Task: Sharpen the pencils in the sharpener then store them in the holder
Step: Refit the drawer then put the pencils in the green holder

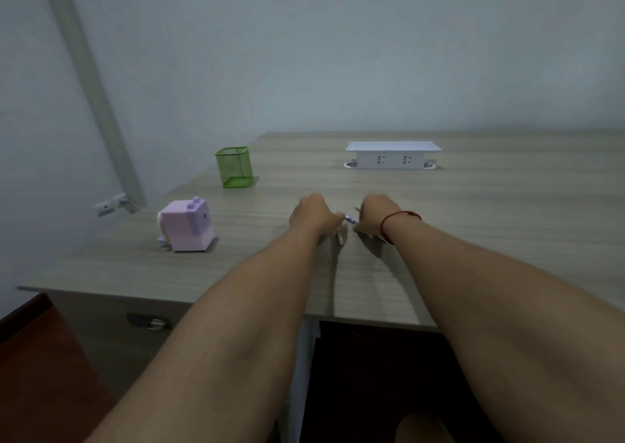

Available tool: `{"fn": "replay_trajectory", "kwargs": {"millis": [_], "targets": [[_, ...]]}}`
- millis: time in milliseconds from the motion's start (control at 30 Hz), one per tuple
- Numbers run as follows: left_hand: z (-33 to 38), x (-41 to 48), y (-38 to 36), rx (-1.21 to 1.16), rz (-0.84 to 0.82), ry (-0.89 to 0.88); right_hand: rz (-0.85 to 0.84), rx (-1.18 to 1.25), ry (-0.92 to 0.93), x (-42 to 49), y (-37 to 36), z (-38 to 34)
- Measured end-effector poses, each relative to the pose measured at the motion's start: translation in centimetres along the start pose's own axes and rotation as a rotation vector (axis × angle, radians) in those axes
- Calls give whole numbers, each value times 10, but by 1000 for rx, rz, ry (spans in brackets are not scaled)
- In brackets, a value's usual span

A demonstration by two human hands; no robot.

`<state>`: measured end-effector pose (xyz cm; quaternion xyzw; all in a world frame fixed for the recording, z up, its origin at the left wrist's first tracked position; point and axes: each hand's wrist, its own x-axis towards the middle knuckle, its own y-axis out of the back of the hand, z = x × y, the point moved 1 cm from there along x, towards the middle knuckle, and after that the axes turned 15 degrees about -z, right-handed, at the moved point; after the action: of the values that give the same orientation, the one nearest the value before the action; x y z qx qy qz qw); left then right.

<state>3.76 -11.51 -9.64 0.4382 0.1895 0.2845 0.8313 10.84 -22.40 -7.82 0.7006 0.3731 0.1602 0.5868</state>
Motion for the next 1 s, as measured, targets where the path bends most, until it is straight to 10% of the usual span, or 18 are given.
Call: {"fn": "replay_trajectory", "kwargs": {"millis": [333,1000], "targets": [[-5,13,23,104,-83,113,89,48,11,7,16,-34],[-96,111,242,-336,587,-55,306,573,395,154,115,-249]]}}
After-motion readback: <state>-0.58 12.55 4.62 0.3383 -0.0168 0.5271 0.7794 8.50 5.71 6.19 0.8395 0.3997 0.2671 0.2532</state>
